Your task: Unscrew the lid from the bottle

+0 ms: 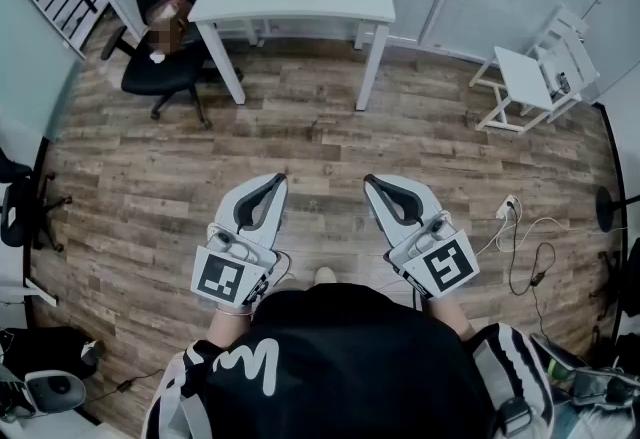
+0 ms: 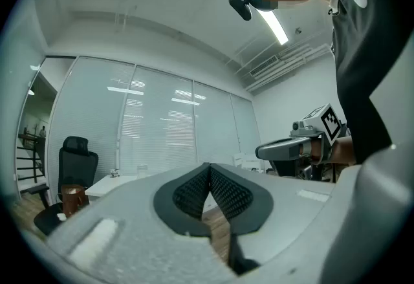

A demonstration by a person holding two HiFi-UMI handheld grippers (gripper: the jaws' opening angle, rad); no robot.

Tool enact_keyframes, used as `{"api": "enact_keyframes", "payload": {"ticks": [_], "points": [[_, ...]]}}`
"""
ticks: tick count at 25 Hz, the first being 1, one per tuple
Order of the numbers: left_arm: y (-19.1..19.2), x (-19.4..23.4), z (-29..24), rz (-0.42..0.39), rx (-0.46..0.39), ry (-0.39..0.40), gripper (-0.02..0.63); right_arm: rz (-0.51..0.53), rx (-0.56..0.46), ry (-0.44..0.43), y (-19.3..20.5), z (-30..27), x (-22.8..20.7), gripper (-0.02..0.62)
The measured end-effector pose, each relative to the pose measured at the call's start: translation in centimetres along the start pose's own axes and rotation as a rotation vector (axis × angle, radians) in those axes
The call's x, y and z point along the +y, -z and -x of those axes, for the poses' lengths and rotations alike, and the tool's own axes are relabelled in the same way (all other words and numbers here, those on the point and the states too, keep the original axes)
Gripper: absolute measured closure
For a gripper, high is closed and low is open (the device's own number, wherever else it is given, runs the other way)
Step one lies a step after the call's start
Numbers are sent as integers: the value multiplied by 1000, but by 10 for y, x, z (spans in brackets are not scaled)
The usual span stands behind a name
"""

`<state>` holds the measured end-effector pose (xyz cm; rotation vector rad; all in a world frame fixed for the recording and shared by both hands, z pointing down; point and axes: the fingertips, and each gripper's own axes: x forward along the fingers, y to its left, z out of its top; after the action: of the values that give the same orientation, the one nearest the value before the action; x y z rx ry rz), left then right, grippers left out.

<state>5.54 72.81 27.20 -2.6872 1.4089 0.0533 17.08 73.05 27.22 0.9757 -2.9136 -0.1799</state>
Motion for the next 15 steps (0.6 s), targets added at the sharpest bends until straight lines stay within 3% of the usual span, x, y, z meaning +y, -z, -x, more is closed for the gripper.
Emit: {"api": "enact_keyframes", "payload": {"ticks": [10,15], "points": [[2,-3,17,25,16,-34,612,-40,-26,-2,-1,6,9,595],[8,5,18,27,20,-44,612,-25,-77,50,-6,5,0,594]]}}
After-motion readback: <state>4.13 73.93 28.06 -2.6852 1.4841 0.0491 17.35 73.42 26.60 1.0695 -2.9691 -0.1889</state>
